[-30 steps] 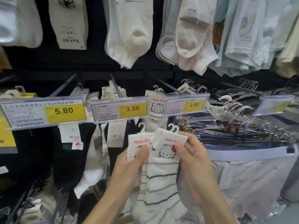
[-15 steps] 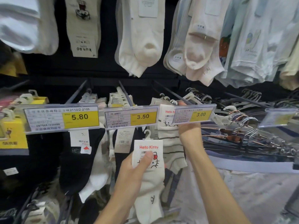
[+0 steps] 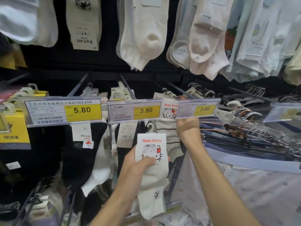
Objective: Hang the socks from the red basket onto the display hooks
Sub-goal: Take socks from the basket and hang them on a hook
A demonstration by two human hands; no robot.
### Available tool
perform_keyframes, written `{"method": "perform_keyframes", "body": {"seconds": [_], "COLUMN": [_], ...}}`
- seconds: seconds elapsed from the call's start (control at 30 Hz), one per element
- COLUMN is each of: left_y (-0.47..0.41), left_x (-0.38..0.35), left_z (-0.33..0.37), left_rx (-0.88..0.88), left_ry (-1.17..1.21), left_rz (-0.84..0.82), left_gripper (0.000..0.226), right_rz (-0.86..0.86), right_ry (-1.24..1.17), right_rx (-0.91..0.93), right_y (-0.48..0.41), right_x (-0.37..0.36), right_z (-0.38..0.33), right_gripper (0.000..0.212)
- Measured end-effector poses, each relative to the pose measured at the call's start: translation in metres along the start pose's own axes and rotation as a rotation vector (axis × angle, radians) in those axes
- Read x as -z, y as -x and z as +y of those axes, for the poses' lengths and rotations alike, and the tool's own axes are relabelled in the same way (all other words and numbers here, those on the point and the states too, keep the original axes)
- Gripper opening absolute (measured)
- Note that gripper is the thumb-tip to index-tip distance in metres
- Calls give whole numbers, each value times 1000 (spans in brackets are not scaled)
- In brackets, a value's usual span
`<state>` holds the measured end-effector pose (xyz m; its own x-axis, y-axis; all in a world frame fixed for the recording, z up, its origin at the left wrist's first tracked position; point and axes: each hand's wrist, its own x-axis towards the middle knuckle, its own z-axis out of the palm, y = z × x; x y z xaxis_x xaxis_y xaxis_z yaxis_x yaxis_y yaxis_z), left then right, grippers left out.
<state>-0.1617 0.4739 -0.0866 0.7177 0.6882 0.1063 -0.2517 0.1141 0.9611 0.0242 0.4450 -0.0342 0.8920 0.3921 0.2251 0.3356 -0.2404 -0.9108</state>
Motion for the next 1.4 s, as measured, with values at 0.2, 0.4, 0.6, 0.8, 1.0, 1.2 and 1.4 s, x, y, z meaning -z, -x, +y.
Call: {"method": "perform_keyframes", "body": {"seconds": [0.2, 0.4, 0.6, 0.8, 1.0, 1.2, 1.4], "left_y": [3, 4, 2, -1, -1, 0, 6], "left_x": [2, 0, -9, -15, -10, -5, -7], "left_z": [5, 7, 3, -2, -4, -4, -9], "left_rx": [-22, -51, -54, -61, -26, -28, -3], "left_ry": [32, 42, 19, -170, -210, -237, -269], "left_rz": [-23, -1, -10, -26, 6, 9, -22], "left_gripper": [26, 29, 27, 24, 26, 31, 26], "right_rz": [-37, -384, -335, -59, 116, 75, 71], "right_ry": [-302, -517, -524, -639, -415, -346, -264], "right_rx": [201, 255, 290, 151, 261, 290, 279], "right_y": [33, 87, 86, 59, 27, 7, 9], "right_x": [10, 17, 22, 34, 27, 6, -4], "right_z": [5, 7, 14, 23, 8, 7, 12], "right_gripper": [29, 21, 26, 28, 20, 18, 29]}}
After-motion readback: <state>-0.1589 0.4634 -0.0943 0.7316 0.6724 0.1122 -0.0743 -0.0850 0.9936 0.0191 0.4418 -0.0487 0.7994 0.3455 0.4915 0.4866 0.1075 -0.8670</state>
